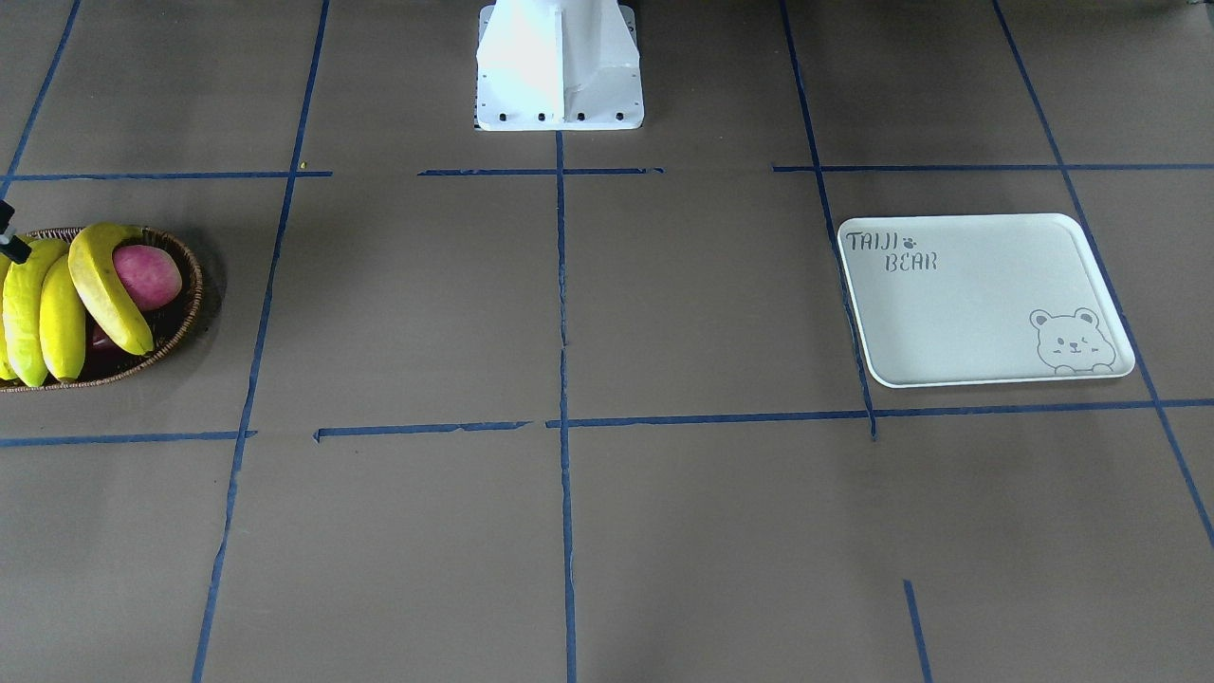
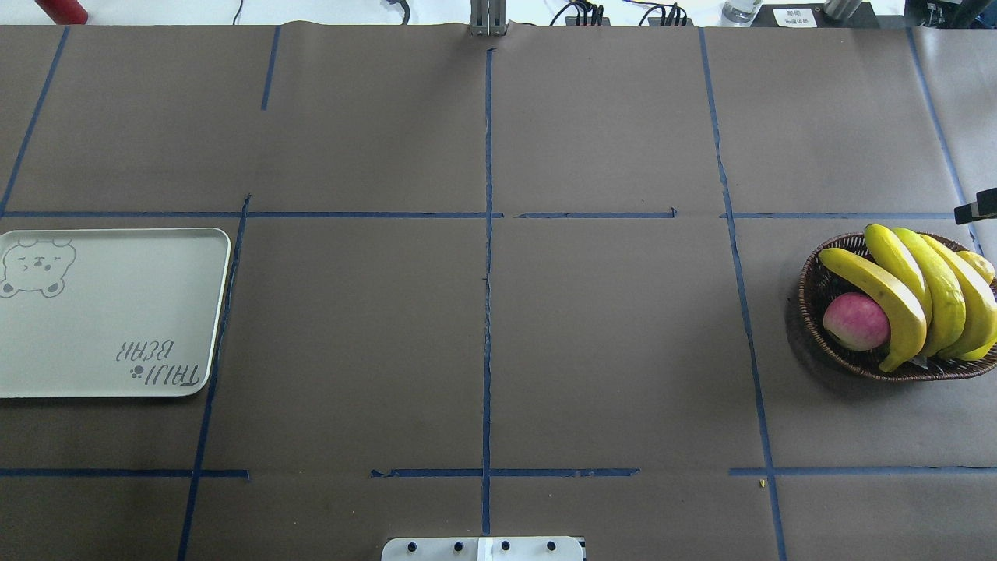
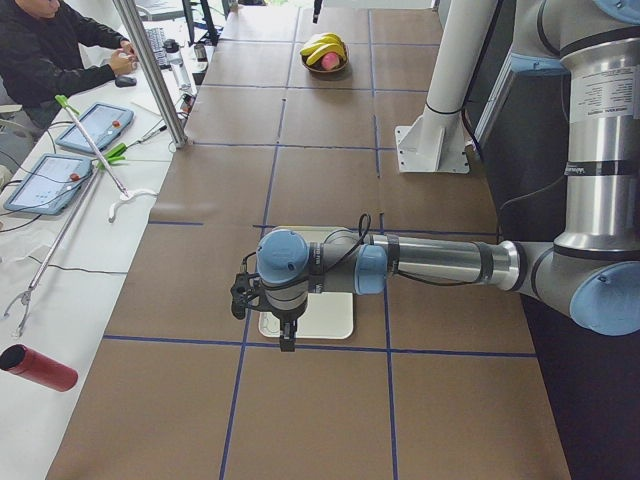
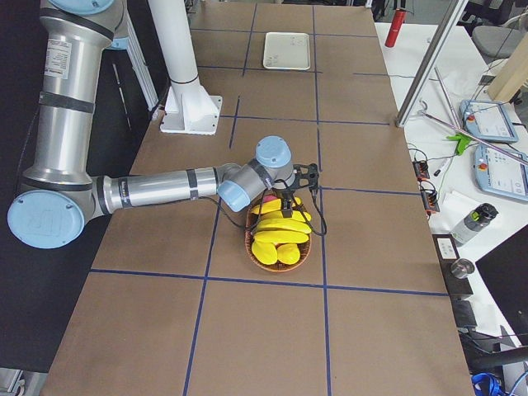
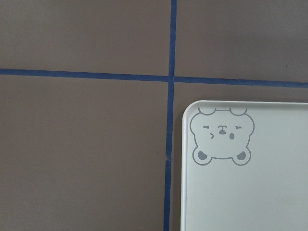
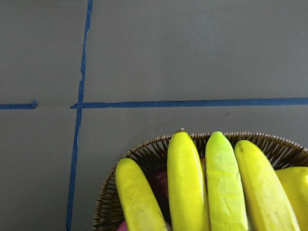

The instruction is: Transfer all bananas from basket to plate

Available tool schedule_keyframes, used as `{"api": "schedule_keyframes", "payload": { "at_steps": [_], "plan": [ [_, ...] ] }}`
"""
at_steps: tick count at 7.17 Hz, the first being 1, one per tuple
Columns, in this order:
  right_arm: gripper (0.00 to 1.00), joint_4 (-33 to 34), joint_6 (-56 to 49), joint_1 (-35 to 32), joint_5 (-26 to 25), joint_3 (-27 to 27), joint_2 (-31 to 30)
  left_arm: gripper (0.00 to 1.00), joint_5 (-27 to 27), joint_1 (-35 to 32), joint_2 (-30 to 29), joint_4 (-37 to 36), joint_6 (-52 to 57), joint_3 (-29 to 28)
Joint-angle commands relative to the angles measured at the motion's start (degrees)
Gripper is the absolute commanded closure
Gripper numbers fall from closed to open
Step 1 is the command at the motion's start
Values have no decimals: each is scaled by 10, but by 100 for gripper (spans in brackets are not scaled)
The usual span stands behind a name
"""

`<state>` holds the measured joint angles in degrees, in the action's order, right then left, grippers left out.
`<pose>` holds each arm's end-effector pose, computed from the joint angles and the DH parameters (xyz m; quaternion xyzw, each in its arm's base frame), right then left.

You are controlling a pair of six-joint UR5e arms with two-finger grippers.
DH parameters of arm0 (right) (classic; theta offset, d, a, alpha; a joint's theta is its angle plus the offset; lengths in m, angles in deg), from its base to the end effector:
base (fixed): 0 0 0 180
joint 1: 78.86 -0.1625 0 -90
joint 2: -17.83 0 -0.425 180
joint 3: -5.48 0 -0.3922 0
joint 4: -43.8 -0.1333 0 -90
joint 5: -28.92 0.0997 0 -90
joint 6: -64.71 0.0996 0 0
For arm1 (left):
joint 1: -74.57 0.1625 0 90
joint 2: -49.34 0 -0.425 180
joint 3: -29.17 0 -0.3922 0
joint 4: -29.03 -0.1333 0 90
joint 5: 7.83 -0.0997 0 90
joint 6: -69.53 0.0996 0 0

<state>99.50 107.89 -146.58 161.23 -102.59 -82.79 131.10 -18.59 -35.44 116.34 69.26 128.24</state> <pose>-0.1032 -0.4267 0.5179 0.0972 -0.4633 0.0316 0.8803 -0.0831 -0.4498 0.6228 0.0197 0.4138 -0.0230 0.9099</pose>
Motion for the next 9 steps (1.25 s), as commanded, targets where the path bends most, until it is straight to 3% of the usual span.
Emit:
{"api": "schedule_keyframes", "payload": {
  "at_steps": [1, 3, 9],
  "plan": [
    [1, -9, 37, 81, -59, -15, -5, 0, 0, 1, 7, 0, -1, 2],
    [13, -9, 36, 91, -59, -20, -5, 0, 0, 0, 8, 1, 0, 2],
    [16, -8, -35, 92, -44, -17, -37, 0, 17, 0, 9, 1, 1, 3]
  ]
}}
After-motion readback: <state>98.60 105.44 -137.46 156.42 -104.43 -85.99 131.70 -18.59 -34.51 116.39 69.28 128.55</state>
